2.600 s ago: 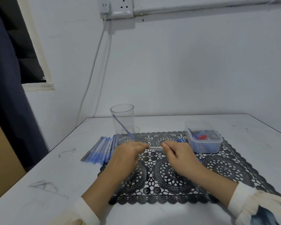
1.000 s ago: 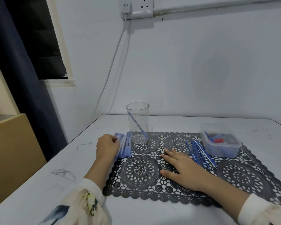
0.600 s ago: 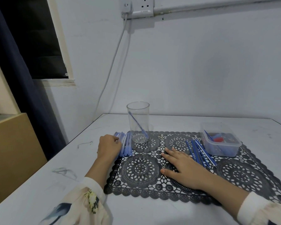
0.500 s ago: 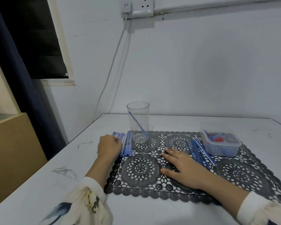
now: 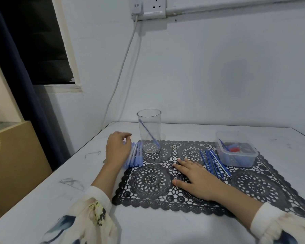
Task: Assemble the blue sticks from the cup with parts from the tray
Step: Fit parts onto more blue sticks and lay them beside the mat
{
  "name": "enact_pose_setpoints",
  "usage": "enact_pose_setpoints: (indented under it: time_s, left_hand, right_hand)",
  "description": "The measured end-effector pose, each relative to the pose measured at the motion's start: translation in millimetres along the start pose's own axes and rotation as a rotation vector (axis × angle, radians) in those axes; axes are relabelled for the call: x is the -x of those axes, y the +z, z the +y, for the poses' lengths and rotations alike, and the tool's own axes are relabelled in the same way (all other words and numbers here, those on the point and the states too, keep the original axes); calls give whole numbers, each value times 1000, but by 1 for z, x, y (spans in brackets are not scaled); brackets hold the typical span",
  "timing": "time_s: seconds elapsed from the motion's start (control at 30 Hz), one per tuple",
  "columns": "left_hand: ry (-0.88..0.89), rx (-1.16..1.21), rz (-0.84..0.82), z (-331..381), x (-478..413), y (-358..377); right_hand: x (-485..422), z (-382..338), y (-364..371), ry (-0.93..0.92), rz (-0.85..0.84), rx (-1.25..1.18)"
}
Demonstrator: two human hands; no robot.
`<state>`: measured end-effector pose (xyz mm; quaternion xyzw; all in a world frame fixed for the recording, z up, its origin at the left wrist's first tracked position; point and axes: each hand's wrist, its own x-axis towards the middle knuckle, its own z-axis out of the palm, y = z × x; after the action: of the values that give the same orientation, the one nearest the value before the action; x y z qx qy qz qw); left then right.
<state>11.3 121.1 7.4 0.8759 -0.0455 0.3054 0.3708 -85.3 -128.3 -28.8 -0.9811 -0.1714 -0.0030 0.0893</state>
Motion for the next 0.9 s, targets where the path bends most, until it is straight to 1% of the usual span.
enact_pose_setpoints:
  time_s: [0.1, 0.17, 0.2, 0.27, 0.33, 0.43, 0.5, 0.57, 0.63, 0.67, 0.77, 0.83, 0.9]
  left_hand:
    - [48, 136, 93, 26, -4, -13]
    - [68, 167, 88, 43, -13, -18]
    - [76, 135, 71, 51, -20, -20]
    - [78, -5, 16, 65, -40, -20]
    - [54, -121, -91, 80, -61, -22]
    - [-1, -299, -350, 96, -87, -22]
    - [-76, -404, -501, 106, -98, -23]
    - [-154, -446, -595, 117, -106, -22]
    - [-166, -550, -666, 126, -111, -18]
    - [-176, -616, -723, 129, -113, -16]
    - [-298, -803, -934, 132, -118, -7]
    - [-386, -906, -1006, 130, -120, -1]
    - [-436, -926, -978, 123, -124, 7]
  right_hand:
    - [0, 0, -1, 1, 1, -5]
    - [1, -1, -1, 3, -4, -9]
    - [1, -1, -2, 4, -2, -10]
    - [1, -1, -2, 7, -3, -9]
    - [1, -1, -1, 10, -3, -10]
    - [0, 1, 1, 9, 0, -11]
    - [-1, 2, 1, 5, 5, -8]
    - [-2, 2, 1, 6, 8, -12]
    - [-2, 2, 1, 7, 10, -21]
    - [-2, 2, 1, 7, 8, -25]
    - [-1, 2, 0, 6, 3, -30]
    - [0, 1, 0, 5, 2, -35]
    - [0, 1, 0, 5, 4, -41]
